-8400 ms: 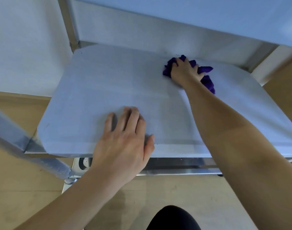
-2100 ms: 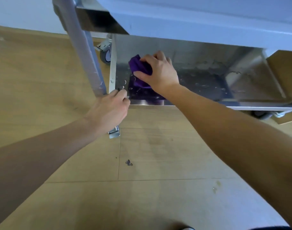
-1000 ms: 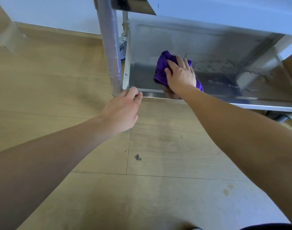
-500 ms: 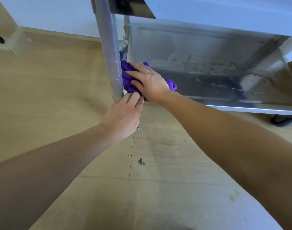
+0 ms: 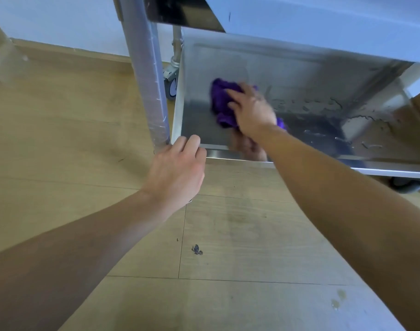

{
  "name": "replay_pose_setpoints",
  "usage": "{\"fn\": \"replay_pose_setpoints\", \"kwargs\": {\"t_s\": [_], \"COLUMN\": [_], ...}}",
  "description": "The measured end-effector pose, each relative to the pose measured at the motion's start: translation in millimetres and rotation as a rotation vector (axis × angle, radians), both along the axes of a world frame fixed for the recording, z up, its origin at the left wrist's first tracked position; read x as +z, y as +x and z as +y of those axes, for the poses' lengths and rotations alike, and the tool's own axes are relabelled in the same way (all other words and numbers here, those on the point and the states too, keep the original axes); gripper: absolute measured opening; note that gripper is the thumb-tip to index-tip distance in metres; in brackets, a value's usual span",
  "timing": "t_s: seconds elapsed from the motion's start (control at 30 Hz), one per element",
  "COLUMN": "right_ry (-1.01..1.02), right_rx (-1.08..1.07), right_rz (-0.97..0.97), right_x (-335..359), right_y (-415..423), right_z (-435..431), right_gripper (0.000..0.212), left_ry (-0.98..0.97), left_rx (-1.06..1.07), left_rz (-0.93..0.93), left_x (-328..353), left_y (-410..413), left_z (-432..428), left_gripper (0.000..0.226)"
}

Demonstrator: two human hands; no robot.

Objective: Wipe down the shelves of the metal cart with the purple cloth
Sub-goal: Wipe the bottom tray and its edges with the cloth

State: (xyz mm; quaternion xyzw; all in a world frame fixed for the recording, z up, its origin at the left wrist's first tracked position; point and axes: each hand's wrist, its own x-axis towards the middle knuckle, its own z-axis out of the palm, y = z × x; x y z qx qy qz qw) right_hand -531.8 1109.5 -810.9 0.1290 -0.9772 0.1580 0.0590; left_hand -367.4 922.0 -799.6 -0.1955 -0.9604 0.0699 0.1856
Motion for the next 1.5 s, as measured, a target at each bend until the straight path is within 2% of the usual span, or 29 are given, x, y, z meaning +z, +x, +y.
{"fn": "replay_pose_setpoints", "kwargs": {"t_s": [0.1,0.17,0.27,0.4,0.47,0.63,0.77,0.87,0.93,1.1,1.23,1.33,1.5], "right_ry": [0.000,0.001,0.015,0.026,0.028,-0.069,-0.061,0.003,0.012,-0.035,-0.110,-0.097,-0.048], "right_rx": [-0.274,-0.358,-0.295,0.038,0.099,0.096,-0.138,-0.232,-0.175,0.172,0.256,0.161,-0.228], "right_rz": [-0.006,-0.031,-0.019,-0.004,-0.037,-0.042,-0.017,-0.029,-0.016,-0.036,-0.079,-0.058,-0.015], "right_x": [1,2,5,4,7,7,6,6,6,7,7,5,4], "right_y": [-4,2,12,29,33,23,21,29,38,68,64,51,47], "right_z": [52,61,35,-36,-63,-28,39,52,32,-42,-38,3,59], "right_gripper": [0.040,0.042,0.041,0.044,0.046,0.040,0.041,0.043,0.043,0.039,0.034,0.035,0.039], "left_ry": [0.021,0.027,0.040,0.038,0.029,0.000,-0.023,-0.010,-0.002,-0.043,-0.065,-0.057,-0.077], "left_rx": [-0.003,-0.003,-0.003,0.008,0.005,-0.009,-0.031,-0.041,-0.054,-0.047,-0.045,-0.051,-0.054], "left_rz": [0.003,0.007,-0.006,-0.024,-0.024,-0.018,-0.026,-0.041,-0.062,-0.134,-0.188,-0.248,-0.302], "left_x": [-2,-2,-2,-4,-5,-5,-8,-10,-11,-10,-6,-4,1], "left_y": [-1,-1,-2,-3,-3,0,2,6,10,12,13,17,21], "left_z": [3,3,4,3,1,-3,-3,-5,-9,-14,-14,-16,-18], "left_gripper": [0.004,0.003,0.002,0.005,0.009,0.019,0.027,0.037,0.043,0.054,0.059,0.067,0.075]}}
